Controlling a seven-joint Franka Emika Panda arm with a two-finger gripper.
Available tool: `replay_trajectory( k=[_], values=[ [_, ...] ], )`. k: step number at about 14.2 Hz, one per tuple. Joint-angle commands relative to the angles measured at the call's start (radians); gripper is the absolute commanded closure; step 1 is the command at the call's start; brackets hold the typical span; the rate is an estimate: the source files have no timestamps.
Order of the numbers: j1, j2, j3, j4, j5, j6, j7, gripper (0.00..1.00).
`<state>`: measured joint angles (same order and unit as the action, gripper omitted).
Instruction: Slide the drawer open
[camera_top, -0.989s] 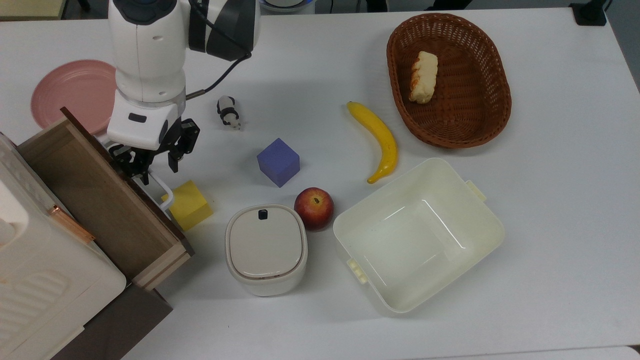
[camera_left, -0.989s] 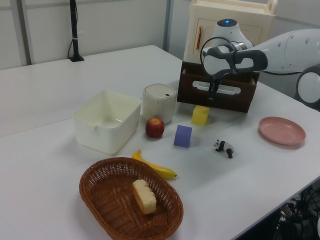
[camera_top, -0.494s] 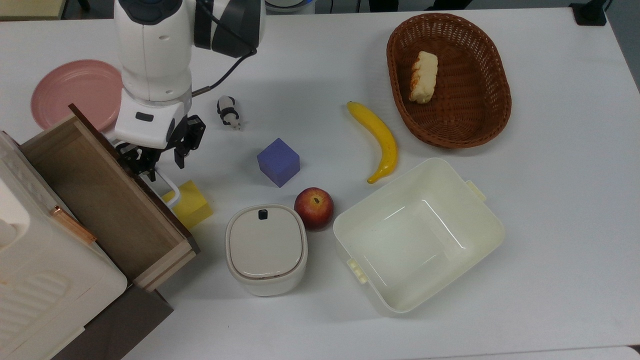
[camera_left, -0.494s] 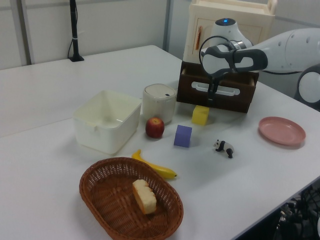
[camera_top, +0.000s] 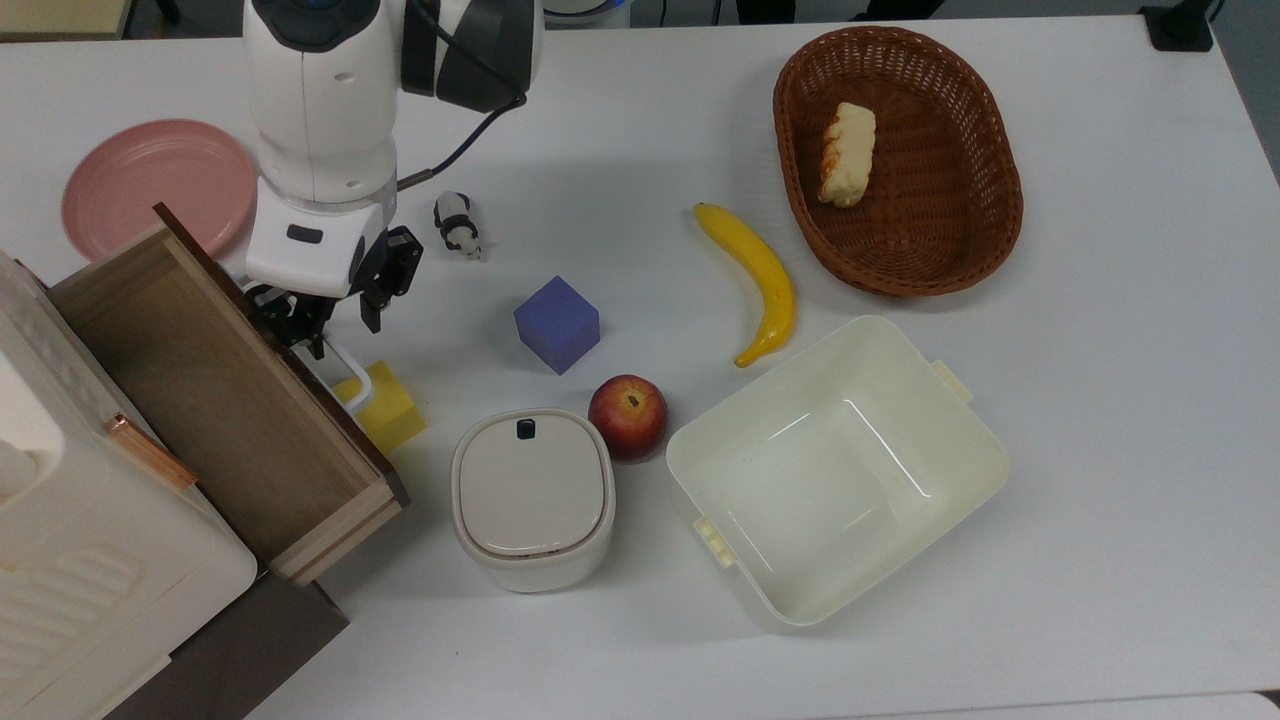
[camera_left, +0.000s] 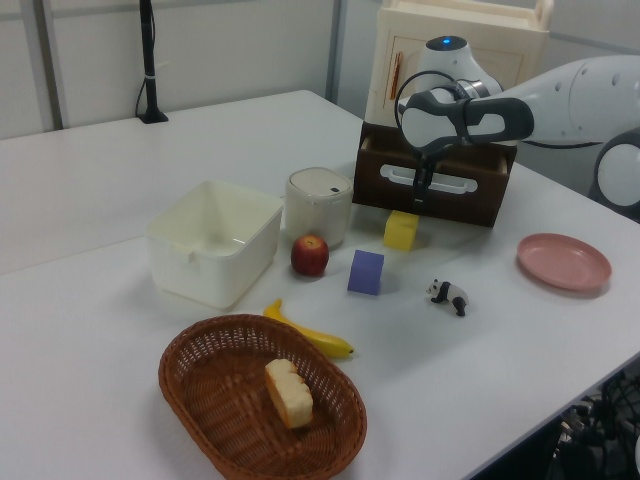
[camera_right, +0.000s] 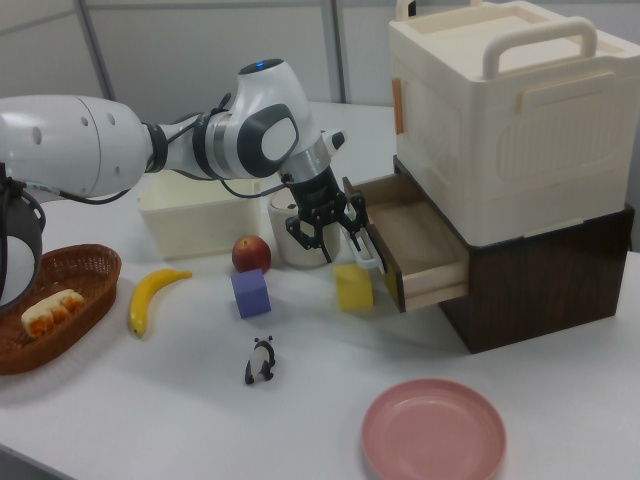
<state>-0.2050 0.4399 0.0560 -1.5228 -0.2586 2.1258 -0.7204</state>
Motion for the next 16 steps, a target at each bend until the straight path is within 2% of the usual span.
replay_trajectory(
  k=[1,2,3,12,16],
  values=[
    [0.016,-0.038,0.022,-0.056,-0.002,-0.043,0.024,0.46],
    [0.016,-0.04,0.022,-0.056,-0.002,-0.044,0.025,0.18],
    [0.012,-0.043,0.021,-0.053,-0.001,-0.044,0.027,0.0],
    [0.002,-0.078,0.018,-0.025,0.015,-0.043,0.093,0.0],
    [0.012,-0.147,0.024,-0.026,0.022,-0.078,0.116,0.0]
  ],
)
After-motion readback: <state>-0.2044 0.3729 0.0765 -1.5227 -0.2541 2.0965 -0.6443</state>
